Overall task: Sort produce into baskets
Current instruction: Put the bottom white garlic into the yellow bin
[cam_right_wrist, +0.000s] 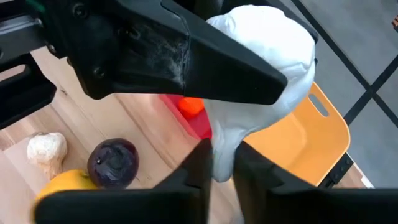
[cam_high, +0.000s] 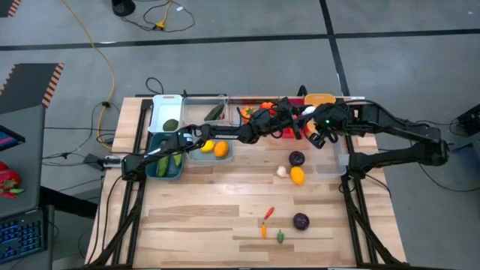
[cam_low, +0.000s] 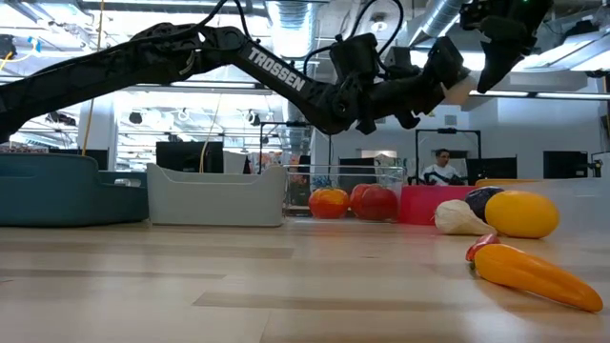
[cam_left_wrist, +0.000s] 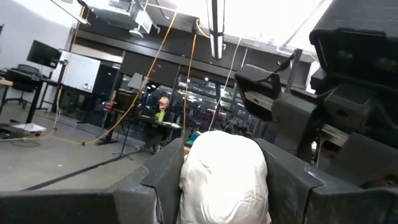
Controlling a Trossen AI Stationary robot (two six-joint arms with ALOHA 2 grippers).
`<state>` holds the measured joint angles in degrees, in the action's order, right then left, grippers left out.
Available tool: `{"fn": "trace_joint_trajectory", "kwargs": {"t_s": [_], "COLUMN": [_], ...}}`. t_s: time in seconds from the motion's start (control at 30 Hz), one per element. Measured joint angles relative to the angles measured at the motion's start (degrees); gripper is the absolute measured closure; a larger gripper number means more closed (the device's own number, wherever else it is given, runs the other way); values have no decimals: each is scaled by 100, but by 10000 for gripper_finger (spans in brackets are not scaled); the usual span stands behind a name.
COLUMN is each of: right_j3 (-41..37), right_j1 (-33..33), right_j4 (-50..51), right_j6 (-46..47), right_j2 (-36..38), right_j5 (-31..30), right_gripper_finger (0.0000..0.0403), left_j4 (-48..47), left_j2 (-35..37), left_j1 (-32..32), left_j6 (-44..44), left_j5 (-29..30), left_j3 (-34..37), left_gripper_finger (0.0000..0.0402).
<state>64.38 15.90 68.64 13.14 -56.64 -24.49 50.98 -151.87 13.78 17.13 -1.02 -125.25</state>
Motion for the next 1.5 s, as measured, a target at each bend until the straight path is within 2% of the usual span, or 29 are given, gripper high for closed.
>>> {"fn": "trace_joint_trajectory", "kwargs": {"t_s": [0.13,0.77,0.9,1.17,1.37,1.5], "right_j3": [0,0,-4,-4,-4,-4], "right_j1": [0,0,0,0,174,557], "right_j4": [2,-4,2,-20,222,497], "right_j6": [-2,-4,-4,43,338,488], "right_j2": [0,2,2,1,0,0], "right_j5": [0,67,77,13,-362,-562], "right_gripper_finger": [372,370,371,371,371,371], "left_j4": [-2,-8,-92,-273,-287,-530], "left_j2": [0,0,0,-1,-2,0], "left_j1": [-2,-2,-2,13,153,307], "left_j6": [8,72,77,54,-44,236], "left_j5": [-2,-2,-4,-98,-901,-1399], "left_j3": [0,0,0,0,0,0], "left_gripper_finger": [236,232,202,111,57,40]}}
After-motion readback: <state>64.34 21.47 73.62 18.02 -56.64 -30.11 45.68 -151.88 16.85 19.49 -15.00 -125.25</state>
